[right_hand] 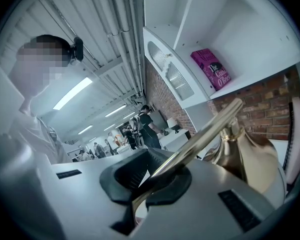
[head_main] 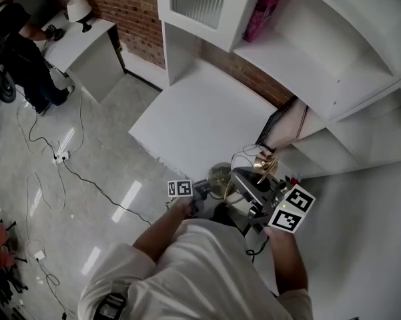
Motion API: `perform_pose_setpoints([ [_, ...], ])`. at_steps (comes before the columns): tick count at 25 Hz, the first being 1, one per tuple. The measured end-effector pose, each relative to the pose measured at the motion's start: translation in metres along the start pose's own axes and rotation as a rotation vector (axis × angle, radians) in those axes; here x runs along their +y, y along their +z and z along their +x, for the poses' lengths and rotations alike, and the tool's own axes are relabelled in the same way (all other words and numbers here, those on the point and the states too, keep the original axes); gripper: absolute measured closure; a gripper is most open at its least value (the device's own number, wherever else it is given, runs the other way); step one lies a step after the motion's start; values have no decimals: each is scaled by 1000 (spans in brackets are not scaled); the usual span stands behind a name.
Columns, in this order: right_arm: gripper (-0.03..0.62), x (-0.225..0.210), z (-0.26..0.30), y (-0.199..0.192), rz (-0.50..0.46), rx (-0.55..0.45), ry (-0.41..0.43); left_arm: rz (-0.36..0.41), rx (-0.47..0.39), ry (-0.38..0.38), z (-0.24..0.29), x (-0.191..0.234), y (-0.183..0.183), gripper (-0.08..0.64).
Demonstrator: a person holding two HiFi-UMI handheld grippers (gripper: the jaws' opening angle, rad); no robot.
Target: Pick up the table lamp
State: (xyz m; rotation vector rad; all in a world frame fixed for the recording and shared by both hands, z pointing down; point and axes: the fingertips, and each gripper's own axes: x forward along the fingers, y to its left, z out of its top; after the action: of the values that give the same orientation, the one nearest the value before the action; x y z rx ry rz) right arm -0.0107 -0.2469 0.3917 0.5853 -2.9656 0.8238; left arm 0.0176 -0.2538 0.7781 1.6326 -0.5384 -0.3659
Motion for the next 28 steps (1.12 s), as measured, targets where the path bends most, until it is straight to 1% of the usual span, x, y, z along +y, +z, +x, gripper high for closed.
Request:
perform_pose_setpoints([
  [5,581,14,-6,-11,-9,10,15,-1,0,9,-8,1,-9,414],
  [11,581,25,-32,-19,-8,26,52,-11,-21,25,-6,-4,-34,416],
  [17,581,51,-76,-23,28,19,111,-4,-5,51,-15,-22,-78,416],
  [20,580,83,-110,-28,25,27,129,-5,-11,51,-23,-43,-118,417],
  [22,580,98,-124,-29,17,31,141,-8,-29,50,-26,-52,-134,417],
  [26,580,89,-130,-30,5,39,175,-2,-67,50,-17,-48,-130,418],
  [28,580,94,-136,-32,-6,43,197,-1,-87,45,-17,-51,-134,419],
])
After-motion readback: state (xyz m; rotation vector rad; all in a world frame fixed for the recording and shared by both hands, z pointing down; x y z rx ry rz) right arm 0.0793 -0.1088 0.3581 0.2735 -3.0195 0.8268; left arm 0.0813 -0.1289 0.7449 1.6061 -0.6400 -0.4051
